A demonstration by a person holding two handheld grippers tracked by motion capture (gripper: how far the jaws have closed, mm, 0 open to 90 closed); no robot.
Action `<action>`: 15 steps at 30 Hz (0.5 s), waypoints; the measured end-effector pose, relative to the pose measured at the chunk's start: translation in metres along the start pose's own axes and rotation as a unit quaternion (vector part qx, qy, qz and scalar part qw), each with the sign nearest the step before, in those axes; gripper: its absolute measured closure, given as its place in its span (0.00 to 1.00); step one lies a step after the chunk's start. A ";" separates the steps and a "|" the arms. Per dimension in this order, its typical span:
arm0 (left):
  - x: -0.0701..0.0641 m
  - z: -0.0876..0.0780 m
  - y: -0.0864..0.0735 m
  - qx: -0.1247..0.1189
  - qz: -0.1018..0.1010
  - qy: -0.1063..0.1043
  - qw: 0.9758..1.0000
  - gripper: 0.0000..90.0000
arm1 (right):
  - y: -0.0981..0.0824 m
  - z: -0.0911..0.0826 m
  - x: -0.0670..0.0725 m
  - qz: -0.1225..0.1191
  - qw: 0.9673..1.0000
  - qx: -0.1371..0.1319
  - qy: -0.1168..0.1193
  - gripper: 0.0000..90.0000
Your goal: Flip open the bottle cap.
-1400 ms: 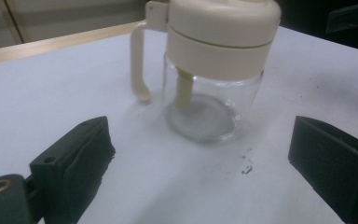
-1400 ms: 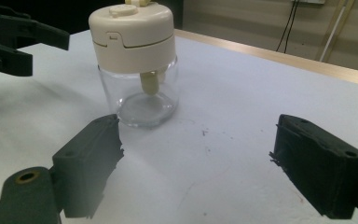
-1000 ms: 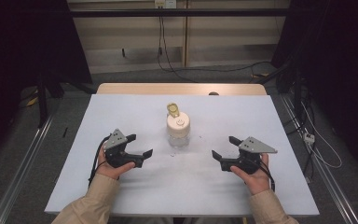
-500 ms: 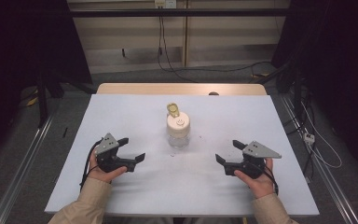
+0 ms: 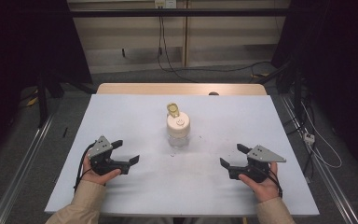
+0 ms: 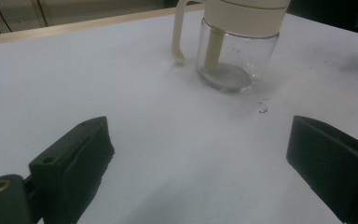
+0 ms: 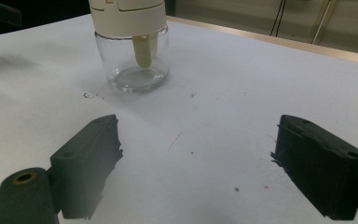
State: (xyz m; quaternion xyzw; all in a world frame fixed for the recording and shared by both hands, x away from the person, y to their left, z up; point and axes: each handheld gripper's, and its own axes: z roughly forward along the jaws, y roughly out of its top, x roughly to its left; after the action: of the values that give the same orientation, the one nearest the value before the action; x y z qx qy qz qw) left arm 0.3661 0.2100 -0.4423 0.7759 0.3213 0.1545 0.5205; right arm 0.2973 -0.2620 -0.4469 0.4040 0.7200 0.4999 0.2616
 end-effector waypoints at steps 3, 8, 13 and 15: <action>0.002 -0.003 -0.002 0.003 -0.002 0.001 1.000 0.07 | -0.001 -0.002 0.000 0.001 1.000 0.001 -0.001 0.15; 0.004 -0.008 -0.005 0.000 -0.006 0.003 1.000 0.07 | -0.003 -0.005 -0.002 0.002 1.000 0.002 -0.005 0.15; 0.007 -0.013 -0.007 0.001 -0.007 0.007 1.000 0.07 | -0.004 -0.009 -0.002 0.002 1.000 0.003 -0.006 0.15; 0.008 -0.016 -0.007 -0.001 -0.009 0.010 1.000 0.07 | -0.005 -0.010 -0.003 0.002 1.000 0.001 -0.005 0.15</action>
State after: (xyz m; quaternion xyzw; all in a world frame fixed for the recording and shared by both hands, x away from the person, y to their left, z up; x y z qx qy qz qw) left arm 0.3606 0.2285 -0.4432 0.7707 0.3334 0.1576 0.5196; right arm 0.2895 -0.2704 -0.4483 0.4077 0.7187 0.4976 0.2637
